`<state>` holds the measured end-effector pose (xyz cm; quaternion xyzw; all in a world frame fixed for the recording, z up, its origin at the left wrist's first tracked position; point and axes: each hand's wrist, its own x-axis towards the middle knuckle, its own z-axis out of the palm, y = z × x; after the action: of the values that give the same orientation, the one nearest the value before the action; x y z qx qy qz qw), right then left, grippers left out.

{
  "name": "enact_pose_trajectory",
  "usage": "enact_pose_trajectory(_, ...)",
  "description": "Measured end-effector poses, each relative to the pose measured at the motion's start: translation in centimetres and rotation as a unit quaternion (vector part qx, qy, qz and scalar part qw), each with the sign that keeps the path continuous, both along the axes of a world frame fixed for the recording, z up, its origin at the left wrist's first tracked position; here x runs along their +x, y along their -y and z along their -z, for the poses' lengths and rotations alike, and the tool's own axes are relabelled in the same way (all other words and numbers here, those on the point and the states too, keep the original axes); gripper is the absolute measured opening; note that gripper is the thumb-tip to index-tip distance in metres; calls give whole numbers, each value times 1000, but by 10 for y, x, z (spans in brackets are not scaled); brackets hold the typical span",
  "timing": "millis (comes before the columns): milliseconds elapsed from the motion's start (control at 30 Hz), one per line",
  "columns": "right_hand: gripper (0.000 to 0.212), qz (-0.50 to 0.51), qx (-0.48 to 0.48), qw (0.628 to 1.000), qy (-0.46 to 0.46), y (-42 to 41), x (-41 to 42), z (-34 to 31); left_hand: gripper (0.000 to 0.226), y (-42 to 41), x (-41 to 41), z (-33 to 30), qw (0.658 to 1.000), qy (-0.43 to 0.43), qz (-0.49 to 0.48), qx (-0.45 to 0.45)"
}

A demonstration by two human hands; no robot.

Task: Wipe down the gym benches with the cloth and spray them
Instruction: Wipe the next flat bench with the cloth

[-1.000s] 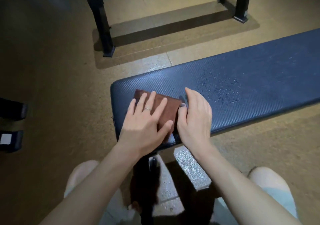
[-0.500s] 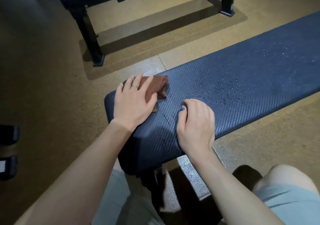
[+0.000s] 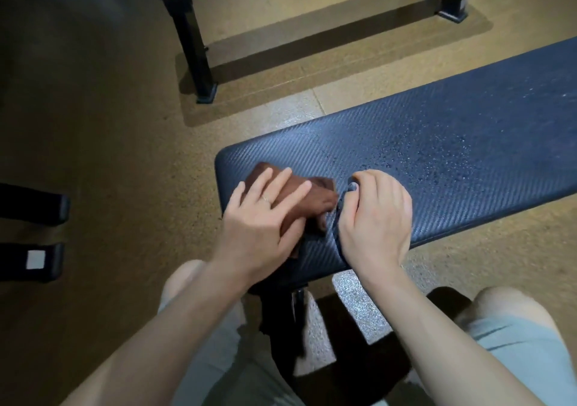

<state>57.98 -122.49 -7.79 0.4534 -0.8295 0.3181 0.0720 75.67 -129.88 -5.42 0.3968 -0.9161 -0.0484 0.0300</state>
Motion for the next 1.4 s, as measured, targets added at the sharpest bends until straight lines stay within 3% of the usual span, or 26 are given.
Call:
enact_pose_trajectory(233,23,-3,20,1000,-2,-1,-3,-4,60,95,-46,-2,994,3,-109,-1)
enact_pose_trajectory(533,23,-9,45,999,-3,-2,-1,-1,58,-28,25,-7,997,-9,-68,24)
enact_pose_trajectory(633,21,-12,47,999,-4,-1,-2,-2,59,18,10,-9,997,-9,-69,17)
enact_pose_trajectory(833,18,-9,54,998,-18,-1,-3,-2,53,116,-36,-10,978,-26,-204,29)
enact_pose_trajectory(1200,22,-80,102,990,-47,-5,-16,-8,55,-28,21,1,979,-116,-161,49)
enact_pose_trajectory(1300,27,-143,111,980,-80,-8,-44,-7,58,22,6,1,985,-77,-150,31)
enact_pose_trajectory(1400,24,-131,71,988,-43,-8,-55,-5,55,82,-13,-1,982,-82,-168,7)
